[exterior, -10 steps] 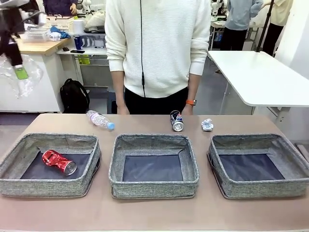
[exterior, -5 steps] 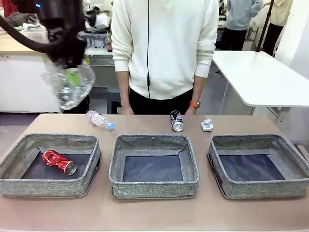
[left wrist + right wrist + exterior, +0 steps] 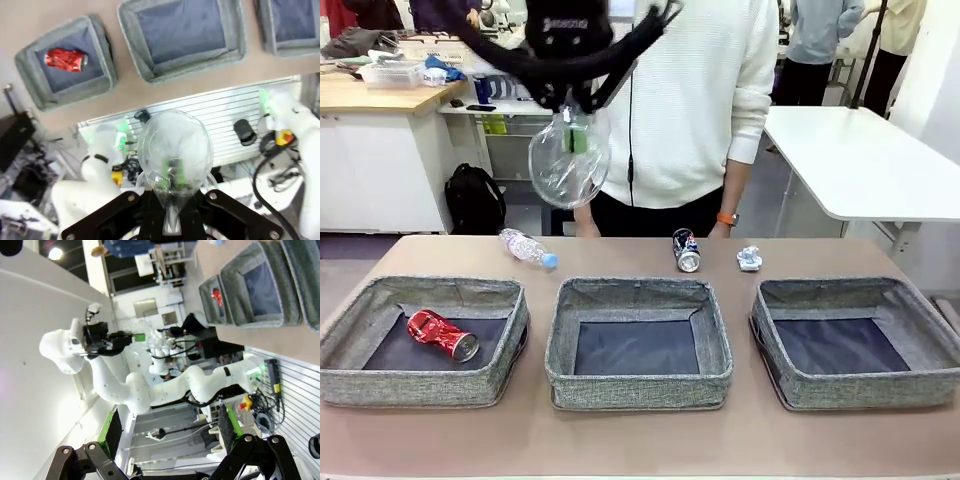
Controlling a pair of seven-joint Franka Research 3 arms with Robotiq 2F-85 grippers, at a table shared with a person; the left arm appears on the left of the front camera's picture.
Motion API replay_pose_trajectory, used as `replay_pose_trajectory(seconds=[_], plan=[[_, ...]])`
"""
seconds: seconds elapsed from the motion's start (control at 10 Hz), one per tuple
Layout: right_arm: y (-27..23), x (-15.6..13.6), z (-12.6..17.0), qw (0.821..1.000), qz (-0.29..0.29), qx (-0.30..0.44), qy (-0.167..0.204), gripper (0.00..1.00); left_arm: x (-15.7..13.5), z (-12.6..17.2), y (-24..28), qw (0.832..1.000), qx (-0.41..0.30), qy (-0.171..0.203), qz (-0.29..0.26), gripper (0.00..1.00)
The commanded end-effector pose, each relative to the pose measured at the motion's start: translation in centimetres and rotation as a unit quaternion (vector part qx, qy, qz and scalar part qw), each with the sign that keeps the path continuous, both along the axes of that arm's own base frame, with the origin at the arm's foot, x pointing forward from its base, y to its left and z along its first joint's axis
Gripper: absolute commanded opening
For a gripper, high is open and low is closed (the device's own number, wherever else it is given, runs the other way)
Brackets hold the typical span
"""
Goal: Sort the waste into the appropriate baskets.
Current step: Pick up the waste item pointed out by the person.
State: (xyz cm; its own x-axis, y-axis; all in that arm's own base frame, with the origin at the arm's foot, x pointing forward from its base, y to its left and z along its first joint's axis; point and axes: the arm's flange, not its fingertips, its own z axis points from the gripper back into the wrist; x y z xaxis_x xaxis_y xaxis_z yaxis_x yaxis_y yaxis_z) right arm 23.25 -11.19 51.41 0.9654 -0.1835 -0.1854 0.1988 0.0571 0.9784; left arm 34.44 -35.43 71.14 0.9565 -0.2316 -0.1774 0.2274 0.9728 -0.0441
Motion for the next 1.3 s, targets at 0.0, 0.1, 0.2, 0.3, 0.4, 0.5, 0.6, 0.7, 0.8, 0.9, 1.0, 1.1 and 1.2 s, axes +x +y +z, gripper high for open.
replay_pose_trajectory(seconds=[0.0, 0.1, 0.2, 0.3, 0.4, 0.5, 0.6, 0.7, 0.8, 0.9, 1.0, 1.1, 1.2], plan=[[0.0, 0.2, 0.3, 1.0, 0.002, 0.007, -0.015, 1.0, 2.4, 3.5, -2.4, 1.0, 0.015, 0.014, 0.013, 0.01], [0.0, 0.2, 0.3, 1.0, 0.002, 0.007, -0.015, 1.0, 2.2, 4.3, -3.5, 0.999, 0.012, 0.018, 0.026, 0.01], [0.0, 0.2, 0.3, 1.0, 0.002, 0.007, -0.015, 1.0, 2.0, 4.8, -4.7, 0.999, 0.015, 0.025, 0.029, 0.01], [0.0, 0.2, 0.3, 1.0, 0.002, 0.007, -0.015, 1.0, 1.7, 5.6, -5.7, 1.0, 0.015, 0.02, 0.016, 0.01], [0.0, 0.2, 0.3, 1.0, 0.002, 0.007, -0.015, 1.0, 2.0, 6.7, -6.1, 1.0, 0.008, 0.03, 0.003, 0.01], [0.0, 0.2, 0.3, 1.0, 0.002, 0.007, -0.015, 1.0, 2.3, 8.0, -6.1, 0.999, -0.01, 0.048, -0.011, 0.01], [0.0, 0.2, 0.3, 1.0, 0.002, 0.007, -0.015, 1.0, 2.4, 8.7, -5.9, 0.998, -0.019, 0.054, -0.02, 0.01], [0.0, 0.2, 0.3, 1.0, 0.002, 0.007, -0.015, 1.0, 2.5, 9.1, -5.5, 0.997, -0.035, 0.064, -0.036, 0.01], [0.0, 0.2, 0.3, 1.0, 0.002, 0.007, -0.015, 1.0, 0.0, 5.1, -4.7, 0.999, -0.014, 0.036, -0.013, 0.01], [0.0, 0.2, 0.3, 1.0, 0.002, 0.007, -0.015, 1.0, 0.0, 5.1, -4.7, 0.999, -0.014, 0.036, -0.013, 0.01], [0.0, 0.2, 0.3, 1.0, 0.002, 0.007, -0.015, 1.0, 0.0, 5.1, -4.7, 0.999, -0.014, 0.036, -0.013, 0.01], [0.0, 0.2, 0.3, 1.0, 0.002, 0.007, -0.015, 1.0, 0.0, 5.1, -4.7, 0.999, -0.014, 0.036, -0.013, 0.01], [0.0, 0.2, 0.3, 1.0, 0.002, 0.007, -0.015, 1.0, 0.0, 5.1, -4.7, 0.999, -0.014, 0.036, -0.013, 0.01]])
